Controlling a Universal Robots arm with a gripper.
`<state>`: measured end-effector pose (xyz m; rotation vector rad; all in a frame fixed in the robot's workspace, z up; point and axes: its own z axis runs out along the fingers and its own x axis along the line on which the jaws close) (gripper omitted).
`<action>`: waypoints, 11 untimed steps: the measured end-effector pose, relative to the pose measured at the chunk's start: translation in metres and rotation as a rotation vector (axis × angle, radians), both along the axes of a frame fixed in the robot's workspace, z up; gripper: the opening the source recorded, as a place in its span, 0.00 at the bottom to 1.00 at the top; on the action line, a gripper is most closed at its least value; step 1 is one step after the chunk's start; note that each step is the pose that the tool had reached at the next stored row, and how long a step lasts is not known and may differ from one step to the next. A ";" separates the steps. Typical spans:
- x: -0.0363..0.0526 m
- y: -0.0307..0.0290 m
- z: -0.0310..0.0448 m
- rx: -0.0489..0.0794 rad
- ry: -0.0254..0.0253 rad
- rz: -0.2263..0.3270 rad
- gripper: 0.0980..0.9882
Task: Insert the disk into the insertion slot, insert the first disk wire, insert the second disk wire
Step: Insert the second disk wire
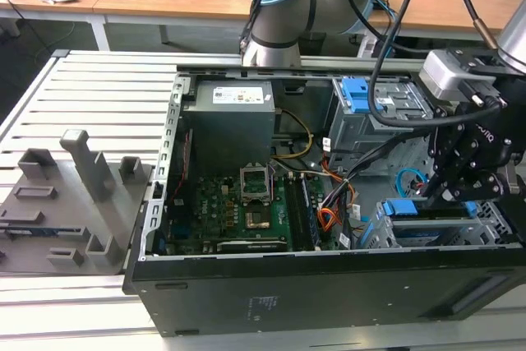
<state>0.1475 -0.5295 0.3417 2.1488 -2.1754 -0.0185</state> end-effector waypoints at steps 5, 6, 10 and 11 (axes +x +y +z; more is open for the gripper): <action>0.0000 0.0054 0.0271 -0.003 0.0000 0.000 0.14; 0.0000 0.0062 0.0355 -0.004 0.0000 0.000 0.01; 0.0000 0.0065 0.0458 -0.004 0.0000 0.000 0.01; 0.0000 0.0065 0.0457 -0.004 0.0000 0.000 0.01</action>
